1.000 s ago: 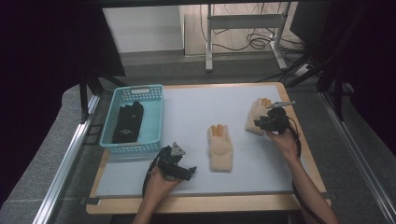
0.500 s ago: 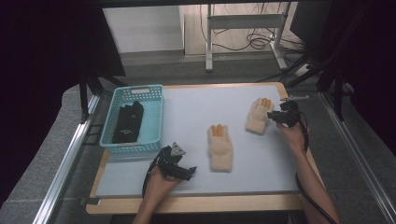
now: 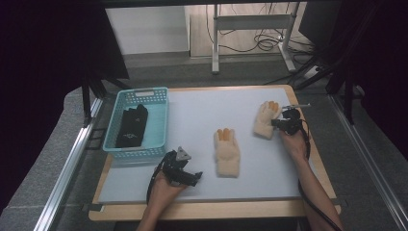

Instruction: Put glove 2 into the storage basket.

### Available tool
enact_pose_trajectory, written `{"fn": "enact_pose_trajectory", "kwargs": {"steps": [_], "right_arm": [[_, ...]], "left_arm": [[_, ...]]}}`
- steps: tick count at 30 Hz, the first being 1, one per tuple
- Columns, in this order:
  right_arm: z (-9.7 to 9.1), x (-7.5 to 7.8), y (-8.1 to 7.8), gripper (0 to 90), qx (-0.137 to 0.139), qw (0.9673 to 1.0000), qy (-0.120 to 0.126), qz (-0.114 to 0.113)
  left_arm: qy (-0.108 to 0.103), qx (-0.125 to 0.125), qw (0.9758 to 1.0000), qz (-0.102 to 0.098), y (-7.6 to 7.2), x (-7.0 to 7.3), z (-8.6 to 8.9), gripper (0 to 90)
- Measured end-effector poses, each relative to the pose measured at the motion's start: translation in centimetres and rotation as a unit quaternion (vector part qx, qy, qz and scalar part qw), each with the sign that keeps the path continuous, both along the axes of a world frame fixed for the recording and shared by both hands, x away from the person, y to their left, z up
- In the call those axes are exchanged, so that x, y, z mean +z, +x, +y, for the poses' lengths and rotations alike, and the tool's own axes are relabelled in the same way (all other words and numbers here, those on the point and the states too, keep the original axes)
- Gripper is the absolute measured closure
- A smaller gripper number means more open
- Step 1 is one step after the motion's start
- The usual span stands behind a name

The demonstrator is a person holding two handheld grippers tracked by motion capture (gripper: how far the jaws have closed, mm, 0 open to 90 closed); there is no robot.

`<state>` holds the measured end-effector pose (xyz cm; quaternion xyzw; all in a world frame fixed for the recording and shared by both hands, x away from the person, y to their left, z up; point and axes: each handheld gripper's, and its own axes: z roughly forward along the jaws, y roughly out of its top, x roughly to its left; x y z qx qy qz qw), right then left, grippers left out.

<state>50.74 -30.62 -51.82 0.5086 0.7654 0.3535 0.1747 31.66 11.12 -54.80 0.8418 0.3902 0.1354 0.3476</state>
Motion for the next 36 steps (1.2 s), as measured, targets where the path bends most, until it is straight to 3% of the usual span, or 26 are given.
{"fn": "enact_pose_trajectory", "kwargs": {"steps": [2,8,14,19,22,30,31,34,36], "right_arm": [[0.0,0.1,0.0,88.0,-0.001,1.0000,-0.001,0.002],[0.4,2.1,-1.1,88.2,0.015,0.9996,0.002,-0.026],[0.7,5.4,-2.6,88.2,0.032,0.9973,-0.031,-0.058],[0.9,6.3,-2.7,88.1,0.036,0.9971,-0.032,-0.058],[1.9,6.3,-2.7,88.1,0.046,0.9968,-0.028,-0.059],[7.5,6.1,-2.8,84.8,0.113,0.9920,-0.010,-0.055],[7.5,6.1,-2.8,84.8,0.113,0.9920,-0.010,-0.055],[9.5,6.1,-3.0,76.5,0.140,0.9883,-0.007,-0.060],[9.6,6.1,-3.0,75.2,0.142,0.9880,-0.009,-0.061]], "left_arm": [[0.000,0.000,1.0000,0.000,0.0,0.0,0.0,0.8],[0.000,0.000,1.0000,0.000,0.0,0.0,0.0,0.8],[0.000,0.000,1.0000,0.000,0.0,0.0,0.0,0.8],[0.000,0.000,1.0000,0.001,0.0,0.0,0.0,0.8],[0.000,0.000,1.0000,0.001,0.0,0.0,0.0,0.8],[0.000,0.000,1.0000,0.000,0.0,0.0,0.0,0.8],[0.000,0.000,1.0000,0.000,0.0,0.0,0.0,0.8],[0.000,0.000,1.0000,0.000,0.0,0.0,0.0,0.8],[0.000,0.000,1.0000,0.000,0.0,0.0,0.0,0.8]]}}
